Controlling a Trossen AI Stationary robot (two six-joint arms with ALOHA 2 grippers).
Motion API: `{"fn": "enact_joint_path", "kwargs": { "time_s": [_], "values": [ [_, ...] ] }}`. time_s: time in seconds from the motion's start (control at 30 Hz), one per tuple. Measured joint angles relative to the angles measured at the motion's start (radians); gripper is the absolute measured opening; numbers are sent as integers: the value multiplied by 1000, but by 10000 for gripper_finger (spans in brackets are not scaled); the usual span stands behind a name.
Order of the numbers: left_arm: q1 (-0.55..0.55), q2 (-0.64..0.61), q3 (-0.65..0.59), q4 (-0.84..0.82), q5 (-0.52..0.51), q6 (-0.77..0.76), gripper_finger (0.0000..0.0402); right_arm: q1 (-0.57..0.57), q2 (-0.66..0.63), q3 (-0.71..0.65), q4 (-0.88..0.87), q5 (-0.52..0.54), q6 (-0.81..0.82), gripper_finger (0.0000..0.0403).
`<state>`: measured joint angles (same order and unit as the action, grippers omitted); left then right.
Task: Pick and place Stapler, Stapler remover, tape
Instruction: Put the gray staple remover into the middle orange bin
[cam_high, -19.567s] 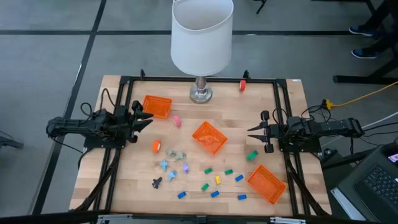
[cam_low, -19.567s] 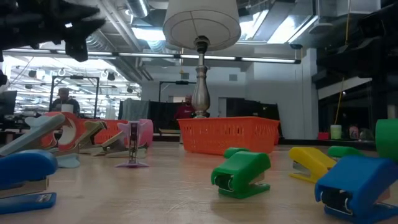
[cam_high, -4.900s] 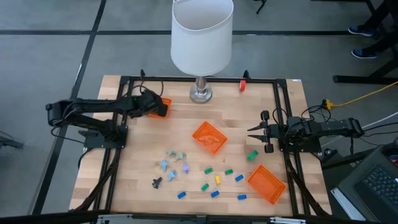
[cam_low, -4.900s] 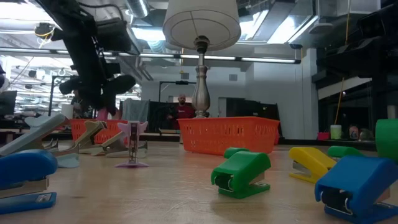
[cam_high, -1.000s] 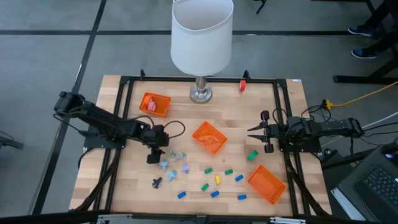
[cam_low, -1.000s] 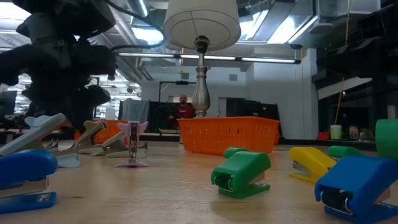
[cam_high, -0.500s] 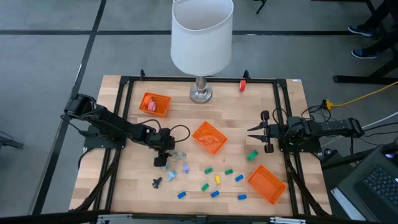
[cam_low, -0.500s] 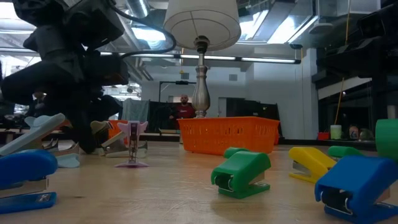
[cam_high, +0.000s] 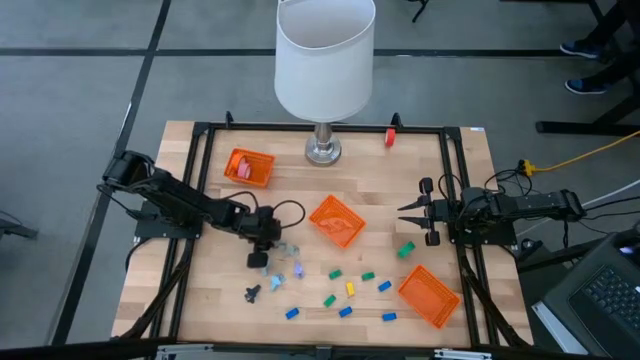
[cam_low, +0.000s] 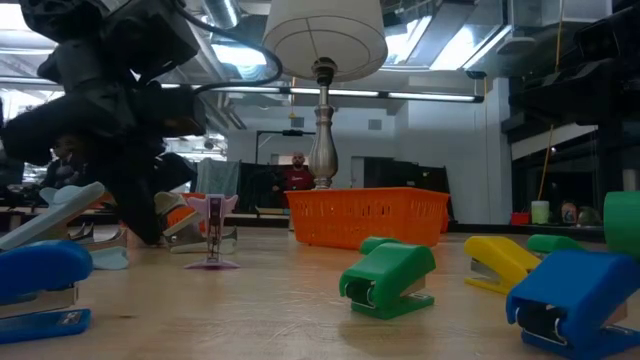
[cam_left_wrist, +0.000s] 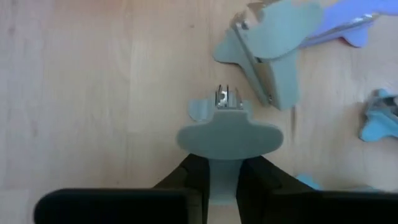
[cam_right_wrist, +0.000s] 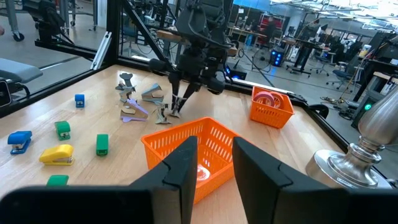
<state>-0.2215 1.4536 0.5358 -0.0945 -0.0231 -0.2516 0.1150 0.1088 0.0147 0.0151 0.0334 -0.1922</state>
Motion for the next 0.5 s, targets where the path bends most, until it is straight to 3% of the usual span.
{"fn": "enact_joint_path", "kwargs": {
  "time_s": [0.23, 0.5],
  "values": [
    [2, -62, 0, -2, -96, 7, 41, 0, 0, 0, 0, 0, 0, 106],
    [59, -155, 39, -13, -170, 119, 43, 0, 0, 0, 0, 0, 0, 106]
  ]
}}
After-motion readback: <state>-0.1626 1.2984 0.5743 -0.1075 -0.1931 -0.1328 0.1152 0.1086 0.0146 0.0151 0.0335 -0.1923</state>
